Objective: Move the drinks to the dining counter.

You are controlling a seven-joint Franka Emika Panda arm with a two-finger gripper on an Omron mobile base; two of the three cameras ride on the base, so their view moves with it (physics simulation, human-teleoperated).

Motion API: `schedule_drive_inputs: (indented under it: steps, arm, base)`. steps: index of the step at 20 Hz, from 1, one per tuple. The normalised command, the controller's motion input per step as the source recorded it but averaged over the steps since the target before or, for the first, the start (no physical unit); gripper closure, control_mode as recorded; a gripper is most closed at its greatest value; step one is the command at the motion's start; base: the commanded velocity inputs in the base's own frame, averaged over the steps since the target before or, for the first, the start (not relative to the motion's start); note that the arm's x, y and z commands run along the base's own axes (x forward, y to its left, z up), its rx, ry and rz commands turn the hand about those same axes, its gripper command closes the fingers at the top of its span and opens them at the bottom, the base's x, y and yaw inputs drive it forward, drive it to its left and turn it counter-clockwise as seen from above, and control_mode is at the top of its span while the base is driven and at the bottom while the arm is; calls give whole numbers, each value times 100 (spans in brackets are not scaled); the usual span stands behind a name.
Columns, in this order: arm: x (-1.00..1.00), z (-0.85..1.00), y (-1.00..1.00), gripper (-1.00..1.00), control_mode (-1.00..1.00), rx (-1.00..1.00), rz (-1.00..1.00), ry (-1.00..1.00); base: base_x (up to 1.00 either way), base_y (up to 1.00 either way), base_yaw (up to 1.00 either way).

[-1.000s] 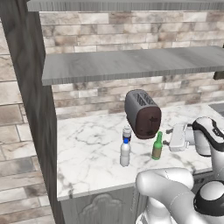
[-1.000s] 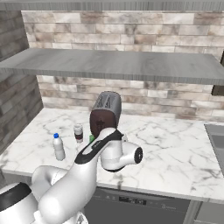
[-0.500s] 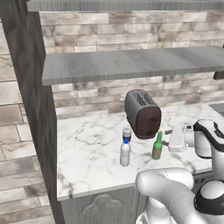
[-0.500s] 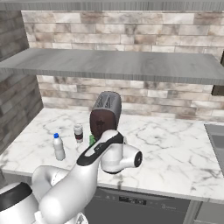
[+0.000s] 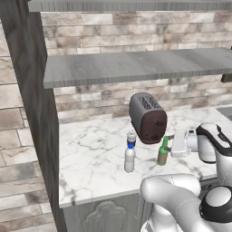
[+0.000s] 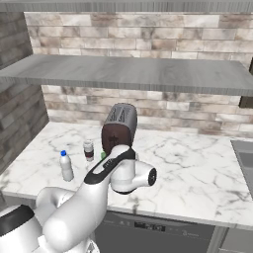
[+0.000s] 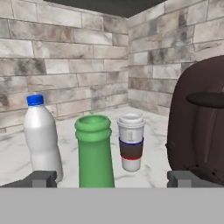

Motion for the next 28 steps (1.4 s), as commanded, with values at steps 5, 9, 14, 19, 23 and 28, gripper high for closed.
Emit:
schedule_drive_inputs:
  steps: [5, 9, 14, 19, 23, 28]
  arm:
    - [0, 0, 0, -100, -100, 0, 0, 5]
    - [0, 0, 2, -100, -100, 0, 0, 6]
    - [0, 0, 20, -100, -100, 0, 0, 4]
    - [0, 0, 18, -100, -100, 0, 0, 3]
    - [0, 0, 0, 100, -100, 0, 1, 0]
    - [-5, 2, 0, 100, -100, 0, 0, 0]
  base:
    - [0, 0, 0]
    - [0, 0, 0]
    - [0, 0, 0]
    - [0, 0, 0]
    - [0, 0, 0]
    - [0, 0, 0]
